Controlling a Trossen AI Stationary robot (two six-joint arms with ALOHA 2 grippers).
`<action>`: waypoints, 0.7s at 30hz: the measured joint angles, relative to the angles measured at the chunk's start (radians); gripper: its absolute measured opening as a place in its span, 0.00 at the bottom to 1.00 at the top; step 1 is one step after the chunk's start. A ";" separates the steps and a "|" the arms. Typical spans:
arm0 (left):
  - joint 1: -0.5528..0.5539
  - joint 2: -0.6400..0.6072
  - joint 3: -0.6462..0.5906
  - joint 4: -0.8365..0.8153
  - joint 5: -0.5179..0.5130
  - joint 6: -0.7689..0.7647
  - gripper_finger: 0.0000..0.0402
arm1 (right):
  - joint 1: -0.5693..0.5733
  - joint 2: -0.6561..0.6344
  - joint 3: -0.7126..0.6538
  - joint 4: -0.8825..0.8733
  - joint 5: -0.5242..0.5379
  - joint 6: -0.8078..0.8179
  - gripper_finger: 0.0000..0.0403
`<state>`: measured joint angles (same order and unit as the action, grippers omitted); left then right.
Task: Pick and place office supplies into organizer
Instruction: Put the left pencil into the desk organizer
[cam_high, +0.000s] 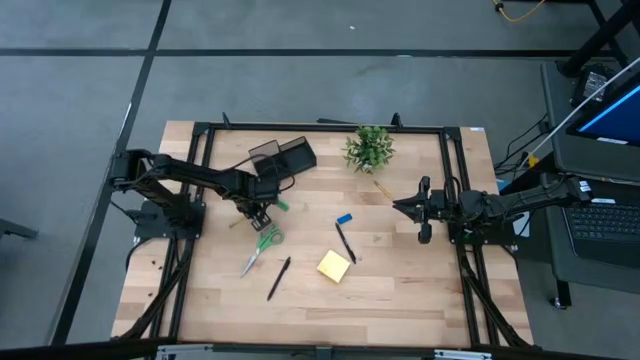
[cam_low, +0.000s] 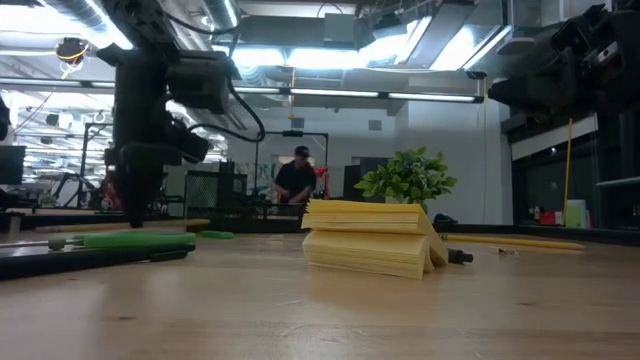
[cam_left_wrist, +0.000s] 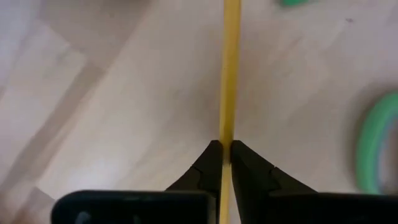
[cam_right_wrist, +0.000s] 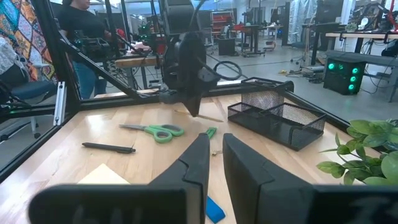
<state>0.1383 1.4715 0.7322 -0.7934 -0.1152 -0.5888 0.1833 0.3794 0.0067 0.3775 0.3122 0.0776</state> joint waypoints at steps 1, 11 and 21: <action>0.000 -0.006 0.000 -0.012 -0.002 0.000 0.05 | 0.000 0.000 0.000 0.000 0.000 0.000 0.12; 0.001 -0.035 0.002 -0.045 -0.002 -0.002 0.06 | 0.000 0.000 0.000 0.000 0.000 0.000 0.12; -0.006 -0.037 0.073 -0.056 -0.006 0.111 0.06 | 0.000 0.000 0.000 0.000 0.000 0.000 0.12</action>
<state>0.1320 1.4349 0.8049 -0.8490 -0.1209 -0.4779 0.1835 0.3791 0.0066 0.3773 0.3122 0.0775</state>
